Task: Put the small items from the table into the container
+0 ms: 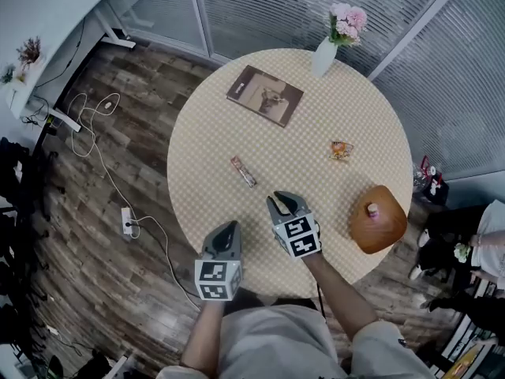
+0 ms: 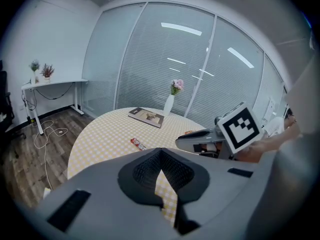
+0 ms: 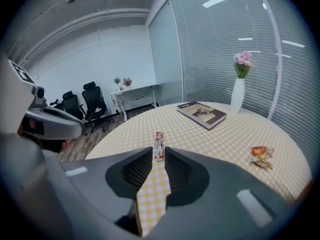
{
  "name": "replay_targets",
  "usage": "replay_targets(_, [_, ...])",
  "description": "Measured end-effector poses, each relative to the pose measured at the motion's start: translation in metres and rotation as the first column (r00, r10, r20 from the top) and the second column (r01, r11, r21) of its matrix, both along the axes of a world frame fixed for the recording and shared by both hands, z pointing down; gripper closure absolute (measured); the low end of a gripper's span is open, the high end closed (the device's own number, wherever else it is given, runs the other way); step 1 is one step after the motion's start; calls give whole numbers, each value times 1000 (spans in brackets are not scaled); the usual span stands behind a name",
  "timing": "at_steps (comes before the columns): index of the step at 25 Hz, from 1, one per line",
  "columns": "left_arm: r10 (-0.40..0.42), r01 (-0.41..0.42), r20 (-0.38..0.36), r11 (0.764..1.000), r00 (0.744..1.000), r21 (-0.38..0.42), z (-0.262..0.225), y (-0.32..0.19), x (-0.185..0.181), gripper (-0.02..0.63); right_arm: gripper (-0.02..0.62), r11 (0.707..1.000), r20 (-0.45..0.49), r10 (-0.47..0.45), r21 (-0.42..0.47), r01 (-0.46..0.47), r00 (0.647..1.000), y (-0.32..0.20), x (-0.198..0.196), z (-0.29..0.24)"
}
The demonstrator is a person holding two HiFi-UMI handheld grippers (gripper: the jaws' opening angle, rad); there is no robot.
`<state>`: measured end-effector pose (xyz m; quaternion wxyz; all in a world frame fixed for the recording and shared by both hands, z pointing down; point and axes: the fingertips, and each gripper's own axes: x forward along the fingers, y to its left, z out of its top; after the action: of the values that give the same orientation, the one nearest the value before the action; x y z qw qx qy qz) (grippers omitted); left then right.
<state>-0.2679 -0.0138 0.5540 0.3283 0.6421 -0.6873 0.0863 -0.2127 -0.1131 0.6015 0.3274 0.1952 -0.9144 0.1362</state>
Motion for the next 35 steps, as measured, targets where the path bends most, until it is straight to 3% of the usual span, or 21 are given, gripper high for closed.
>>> replay_targets(2, [-13,13,-2,1000,1000,-10,3,5,-17,601,519,999,-31,-36,-19,36,999,-3,-24,16])
replay_targets(6, [-34,34,-3,999,999,-22,7,12,-44,601,510,996,-93,-83,-32,80,992,-12,-62,47])
replay_targets(10, [-52,52,-3,998,999,-35,12,18,-64,600,466,994,-143,-100,-61,92,985,-22,-90,72])
replay_targets(14, [-67,67,-8,997,998,-48,18,21,-81,601,466,995,-174,-88,-68,77,981,-34,-106,88])
replay_targets(23, [-95,95,-7,994,995,-62,24,30,-105,600,463,994,-257,-80,-88,59,963,-36,-111,116])
replay_targets(35, [-55,55,9,997,998,-61,20,29,-88,601,491,997,-200,-19,-75,4,980,-33,-89,95])
